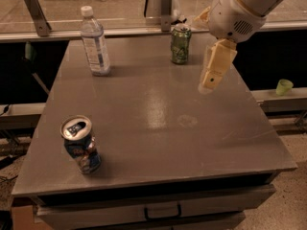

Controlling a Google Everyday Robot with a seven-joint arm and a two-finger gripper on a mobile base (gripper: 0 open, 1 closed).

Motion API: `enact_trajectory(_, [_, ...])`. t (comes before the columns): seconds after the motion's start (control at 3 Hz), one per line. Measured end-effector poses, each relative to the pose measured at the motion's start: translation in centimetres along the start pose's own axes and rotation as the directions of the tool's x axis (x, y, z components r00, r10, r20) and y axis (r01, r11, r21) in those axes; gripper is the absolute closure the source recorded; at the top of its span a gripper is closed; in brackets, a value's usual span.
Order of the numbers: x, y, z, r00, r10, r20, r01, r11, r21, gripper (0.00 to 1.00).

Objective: Move blue plastic bottle near redbull can

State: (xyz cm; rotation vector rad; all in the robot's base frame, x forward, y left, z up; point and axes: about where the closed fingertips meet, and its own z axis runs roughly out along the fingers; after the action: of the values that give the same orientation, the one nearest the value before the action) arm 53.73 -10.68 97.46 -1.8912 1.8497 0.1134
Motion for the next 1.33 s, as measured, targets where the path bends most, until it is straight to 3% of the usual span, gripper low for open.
enact_trajectory(0.33, [-6.1, -1.9, 2.5, 0.992, -0.086, 0.096, 0.088, 0.9959, -0.020, 0.00])
enact_trajectory(0.67, [-6.1, -1.9, 2.5, 0.992, -0.086, 0.096, 0.088, 0.9959, -0.020, 0.00])
enact_trajectory(1.0, [-7.1, -3.0, 4.0, 0.988, -0.058, 0.140, 0.060, 0.9982, -0.010, 0.00])
enact_trajectory(1.33, [-9.8, -5.8, 7.5, 0.969, -0.026, 0.245, 0.026, 0.9997, 0.005, 0.00])
